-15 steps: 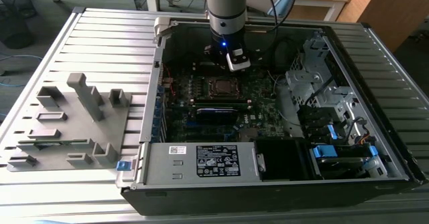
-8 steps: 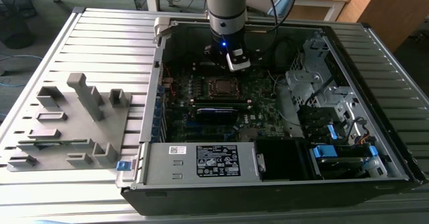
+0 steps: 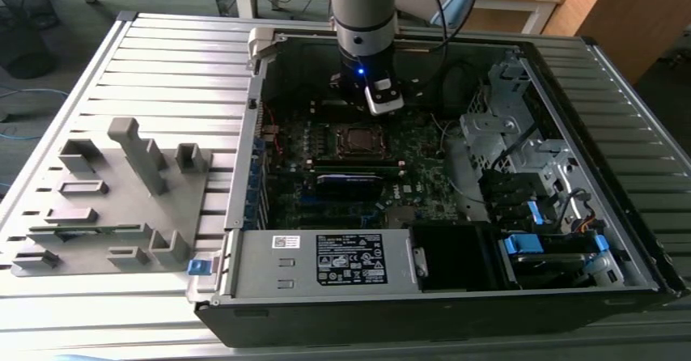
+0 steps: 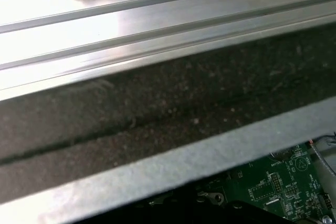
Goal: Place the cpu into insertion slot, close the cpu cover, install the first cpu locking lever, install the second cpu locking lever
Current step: 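Install the first cpu locking lever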
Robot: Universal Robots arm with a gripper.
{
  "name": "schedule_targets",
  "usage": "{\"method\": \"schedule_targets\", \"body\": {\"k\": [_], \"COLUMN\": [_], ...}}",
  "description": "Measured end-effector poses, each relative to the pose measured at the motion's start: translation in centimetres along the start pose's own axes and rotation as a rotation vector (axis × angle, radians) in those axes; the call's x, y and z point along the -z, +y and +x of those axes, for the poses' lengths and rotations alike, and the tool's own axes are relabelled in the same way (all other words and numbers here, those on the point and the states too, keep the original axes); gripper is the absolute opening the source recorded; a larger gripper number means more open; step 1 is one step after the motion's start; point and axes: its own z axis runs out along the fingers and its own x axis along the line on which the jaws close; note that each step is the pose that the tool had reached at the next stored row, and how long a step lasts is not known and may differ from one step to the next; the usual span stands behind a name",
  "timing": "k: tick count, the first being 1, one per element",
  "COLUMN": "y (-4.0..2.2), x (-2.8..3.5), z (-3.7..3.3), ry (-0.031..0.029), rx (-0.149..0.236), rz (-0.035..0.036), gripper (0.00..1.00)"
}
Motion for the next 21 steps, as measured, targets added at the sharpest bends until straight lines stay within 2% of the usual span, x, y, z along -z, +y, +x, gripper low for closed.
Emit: {"method": "schedule_targets", "body": {"k": [11,15,21], "y": [-0.21,-0.25,-0.33], "x": [-0.2,-0.19,-0.19], "z": [0.04,0.16,0.4], "ry": [-0.0147,-0.0166,-0.0182], "rx": [0.002,0.003,0.002], "rz": [-0.0049,-0.0059,-0.0112], "gripper": [0.1,0.1,0.1]}}
